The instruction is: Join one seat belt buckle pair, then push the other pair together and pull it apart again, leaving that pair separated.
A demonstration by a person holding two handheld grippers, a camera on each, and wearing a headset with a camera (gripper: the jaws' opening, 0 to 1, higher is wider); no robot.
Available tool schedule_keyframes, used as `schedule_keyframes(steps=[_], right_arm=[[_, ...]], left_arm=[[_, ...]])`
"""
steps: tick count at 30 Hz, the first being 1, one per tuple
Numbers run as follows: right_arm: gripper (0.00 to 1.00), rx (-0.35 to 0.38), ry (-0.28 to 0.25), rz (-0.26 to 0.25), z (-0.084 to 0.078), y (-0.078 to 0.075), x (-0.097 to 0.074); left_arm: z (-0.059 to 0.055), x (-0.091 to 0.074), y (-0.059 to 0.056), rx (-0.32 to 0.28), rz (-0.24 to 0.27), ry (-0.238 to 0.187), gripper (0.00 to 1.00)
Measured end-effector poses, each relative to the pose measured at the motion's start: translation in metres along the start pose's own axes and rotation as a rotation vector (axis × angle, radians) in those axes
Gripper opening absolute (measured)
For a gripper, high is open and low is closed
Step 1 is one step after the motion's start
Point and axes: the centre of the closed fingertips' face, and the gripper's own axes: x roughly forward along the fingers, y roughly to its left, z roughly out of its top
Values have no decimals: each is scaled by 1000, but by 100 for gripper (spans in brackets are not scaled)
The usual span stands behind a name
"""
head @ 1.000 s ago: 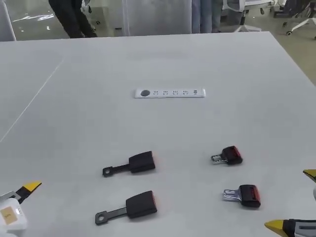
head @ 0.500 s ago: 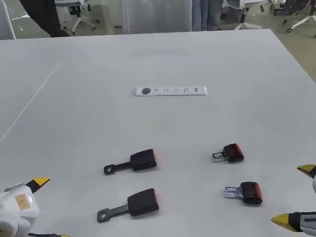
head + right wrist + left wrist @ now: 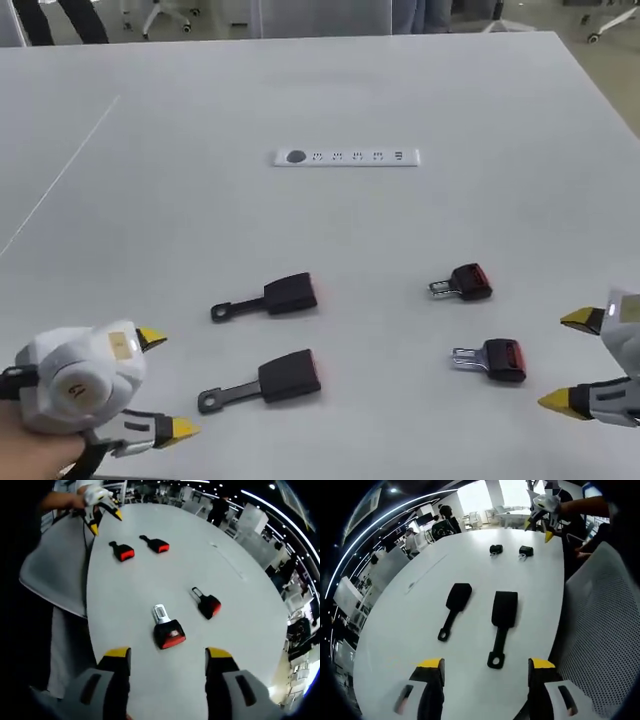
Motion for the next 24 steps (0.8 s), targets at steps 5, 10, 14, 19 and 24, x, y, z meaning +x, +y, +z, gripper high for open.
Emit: schedule_keyframes(steps=[5, 10, 14, 19, 24], right_arm=[[56, -21, 12, 59, 2, 9, 14], [54, -20, 14, 88, -2, 8, 28], [50, -53, 16, 107, 2, 7, 37], [48, -100, 30, 114, 8, 3, 44], [47, -121, 47, 123, 9, -6, 53]], left_arm=[[20, 23, -13, 4, -40, -6, 65], [30, 44, -20, -12, -71, -20, 60], [37, 58, -27, -49, -98, -31, 57], [41, 70, -36, -27, -123, -19, 57], [46, 81, -40, -1, -141, -11, 55]])
